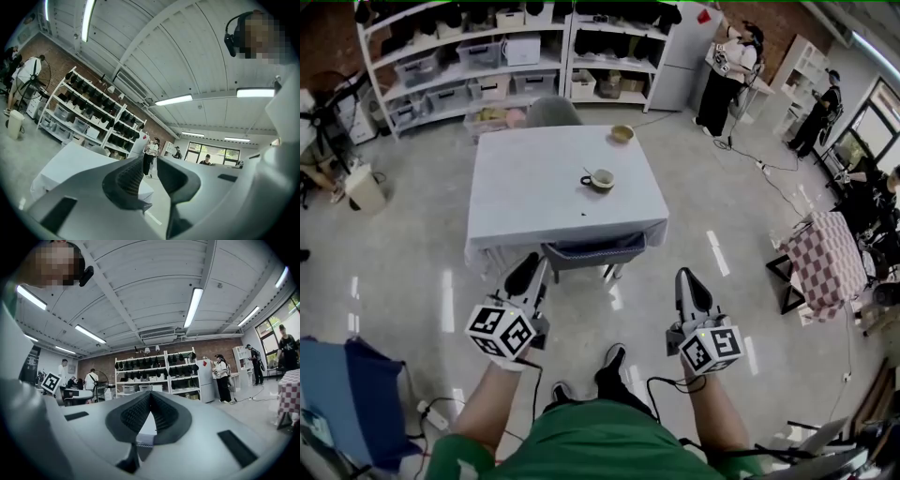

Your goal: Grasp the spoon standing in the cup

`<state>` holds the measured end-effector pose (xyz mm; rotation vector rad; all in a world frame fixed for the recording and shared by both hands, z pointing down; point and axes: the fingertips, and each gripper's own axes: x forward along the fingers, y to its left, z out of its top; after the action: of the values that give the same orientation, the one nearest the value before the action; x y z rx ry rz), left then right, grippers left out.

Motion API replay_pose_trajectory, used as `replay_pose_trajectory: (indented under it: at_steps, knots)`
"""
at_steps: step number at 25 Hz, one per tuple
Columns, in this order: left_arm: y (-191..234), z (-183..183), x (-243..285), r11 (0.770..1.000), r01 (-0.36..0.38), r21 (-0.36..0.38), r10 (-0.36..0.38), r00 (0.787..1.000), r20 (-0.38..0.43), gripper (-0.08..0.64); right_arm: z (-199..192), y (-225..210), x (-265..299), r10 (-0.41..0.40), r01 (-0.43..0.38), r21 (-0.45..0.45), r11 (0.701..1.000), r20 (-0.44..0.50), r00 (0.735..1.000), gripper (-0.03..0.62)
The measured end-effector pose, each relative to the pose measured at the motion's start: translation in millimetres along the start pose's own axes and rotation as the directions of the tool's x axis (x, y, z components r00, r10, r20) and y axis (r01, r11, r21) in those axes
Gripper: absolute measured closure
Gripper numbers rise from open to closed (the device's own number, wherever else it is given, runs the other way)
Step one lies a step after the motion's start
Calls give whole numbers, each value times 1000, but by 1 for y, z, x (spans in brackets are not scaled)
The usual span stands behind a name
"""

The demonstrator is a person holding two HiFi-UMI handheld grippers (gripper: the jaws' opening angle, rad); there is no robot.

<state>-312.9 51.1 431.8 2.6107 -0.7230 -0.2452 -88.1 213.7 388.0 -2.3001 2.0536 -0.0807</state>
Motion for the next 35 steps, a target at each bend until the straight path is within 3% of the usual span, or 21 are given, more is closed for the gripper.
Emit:
replay_pose_trajectory:
  at_steps: [8,15,26,35]
  knots:
    - [35,8,34,988,-151,22,151,988,10,459,-24,-39,64,80,-79,115,990,-2,997,571]
    - [26,4,95,972,-233,24,233,973,3,459,-28,-98,113,153,-148,174,974,-19,988,570]
    - [-4,-20,187,970,-238,47,239,971,-12,459,-26,-193,144,153,-149,190,971,-10,988,571]
    - [6,-42,232,972,-230,40,233,970,-67,459,-44,-229,162,131,-121,215,969,-33,991,571]
